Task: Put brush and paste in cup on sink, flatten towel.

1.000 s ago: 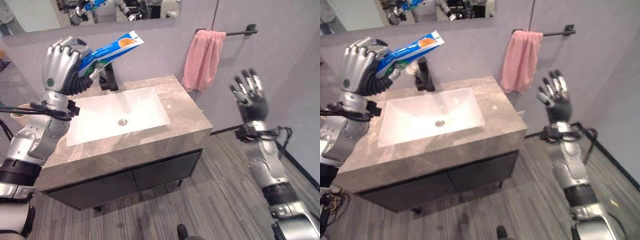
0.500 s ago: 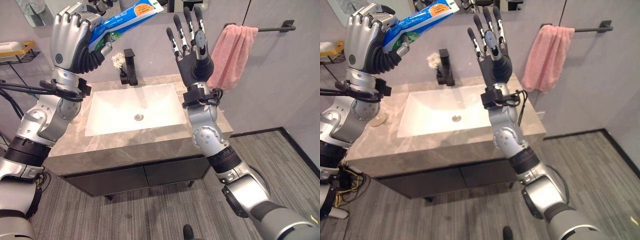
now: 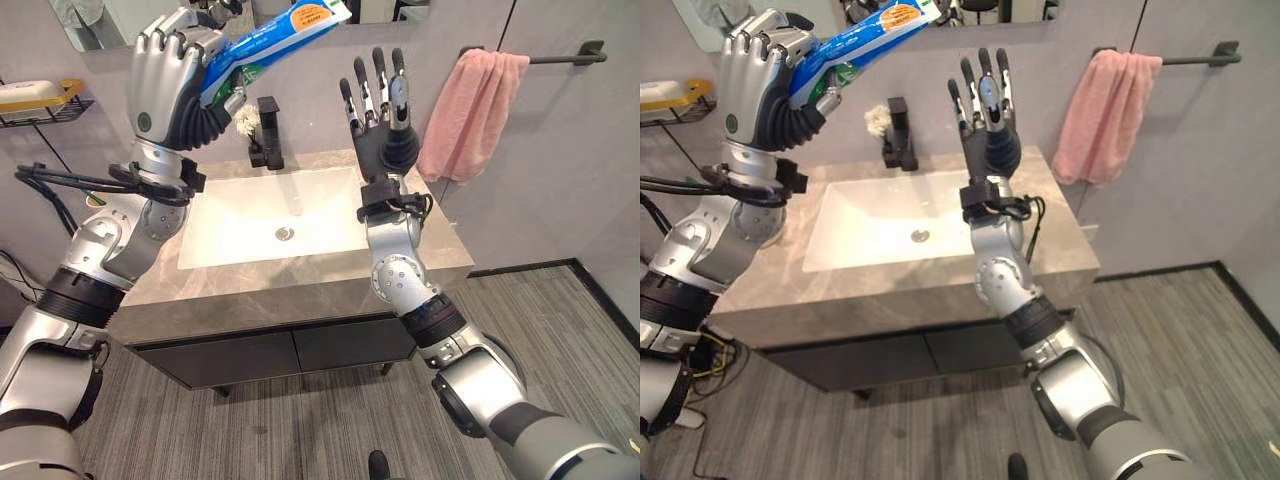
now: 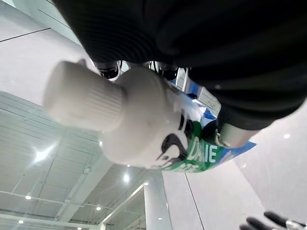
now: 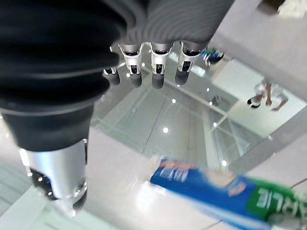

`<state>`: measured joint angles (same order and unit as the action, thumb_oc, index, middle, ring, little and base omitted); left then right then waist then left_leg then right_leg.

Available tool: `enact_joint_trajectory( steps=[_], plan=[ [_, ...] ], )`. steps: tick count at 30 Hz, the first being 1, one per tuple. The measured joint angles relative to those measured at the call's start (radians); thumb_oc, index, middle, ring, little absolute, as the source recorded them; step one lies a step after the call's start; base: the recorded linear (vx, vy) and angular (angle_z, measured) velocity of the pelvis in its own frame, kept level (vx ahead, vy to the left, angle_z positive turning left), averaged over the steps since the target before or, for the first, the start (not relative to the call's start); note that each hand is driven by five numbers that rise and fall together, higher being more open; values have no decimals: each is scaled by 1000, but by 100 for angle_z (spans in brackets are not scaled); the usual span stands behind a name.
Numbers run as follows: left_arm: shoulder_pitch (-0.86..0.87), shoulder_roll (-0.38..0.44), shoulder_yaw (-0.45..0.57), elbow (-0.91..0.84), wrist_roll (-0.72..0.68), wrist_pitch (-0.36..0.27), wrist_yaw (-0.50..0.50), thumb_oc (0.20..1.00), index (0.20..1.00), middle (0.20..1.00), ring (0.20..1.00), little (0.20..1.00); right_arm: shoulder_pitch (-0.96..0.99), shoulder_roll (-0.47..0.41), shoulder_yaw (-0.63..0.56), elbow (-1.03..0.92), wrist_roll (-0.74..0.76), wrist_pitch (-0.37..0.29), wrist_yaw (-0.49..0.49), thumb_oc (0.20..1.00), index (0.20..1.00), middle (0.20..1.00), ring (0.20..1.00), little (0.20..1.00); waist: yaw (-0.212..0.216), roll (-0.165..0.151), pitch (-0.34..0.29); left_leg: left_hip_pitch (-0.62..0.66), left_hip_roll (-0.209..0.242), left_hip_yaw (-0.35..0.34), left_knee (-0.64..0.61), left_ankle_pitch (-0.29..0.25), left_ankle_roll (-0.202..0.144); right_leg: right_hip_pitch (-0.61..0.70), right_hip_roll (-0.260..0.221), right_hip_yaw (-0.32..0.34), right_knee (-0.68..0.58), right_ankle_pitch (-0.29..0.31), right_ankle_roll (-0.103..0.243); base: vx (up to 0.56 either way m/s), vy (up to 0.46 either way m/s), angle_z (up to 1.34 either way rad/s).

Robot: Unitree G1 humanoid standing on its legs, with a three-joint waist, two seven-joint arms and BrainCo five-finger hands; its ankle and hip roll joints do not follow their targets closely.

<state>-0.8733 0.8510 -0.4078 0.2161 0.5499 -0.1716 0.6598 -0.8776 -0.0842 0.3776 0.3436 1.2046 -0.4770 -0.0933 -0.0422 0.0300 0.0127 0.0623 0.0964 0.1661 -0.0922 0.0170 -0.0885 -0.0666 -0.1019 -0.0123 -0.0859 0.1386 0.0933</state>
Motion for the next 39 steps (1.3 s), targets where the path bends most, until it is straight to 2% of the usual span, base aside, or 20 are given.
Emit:
enact_joint_trajectory(
  steps=[8, 20, 28, 39],
  plan=[
    [0, -11, -46, -36, 0, -4, -2, 200, 200, 200, 200, 200, -11, -17, 81, 9, -1, 39, -15, 1000, 1000, 1000, 1000, 1000, 1, -2, -1, -5, 0, -7, 0, 1, 0, 0, 0, -6, 0, 0, 0, 4, -1, 2],
    [1, -13, -50, -101, -2, -80, -50, 200, 200, 200, 200, 200, -93, -29, 118, 20, -4, 69, -5, 1000, 1000, 1000, 1000, 1000, 3, -7, -4, -12, 3, -17, 0, 7, -2, 0, 1, -19, 0, 0, 0, 2, -2, 2],
    [17, 11, -50, -110, -3, -87, -59, 200, 200, 200, 200, 200, -113, -42, 116, 19, -24, 70, 5, 1000, 1000, 1000, 1000, 1000, 3, -8, -5, -11, 3, -17, 0, 8, -2, 0, 1, -19, 0, 0, -1, 0, 0, 0],
    [85, 10, -48, -117, -32, -88, -89, 200, 200, 200, 200, 200, -126, -25, 99, -11, -82, 56, -50, 1000, 1000, 1000, 1000, 1000, 7, -7, -4, -11, 4, -18, 0, 8, -3, 1, 1, -20, 0, 0, -1, 0, 0, 0]
  ],
)
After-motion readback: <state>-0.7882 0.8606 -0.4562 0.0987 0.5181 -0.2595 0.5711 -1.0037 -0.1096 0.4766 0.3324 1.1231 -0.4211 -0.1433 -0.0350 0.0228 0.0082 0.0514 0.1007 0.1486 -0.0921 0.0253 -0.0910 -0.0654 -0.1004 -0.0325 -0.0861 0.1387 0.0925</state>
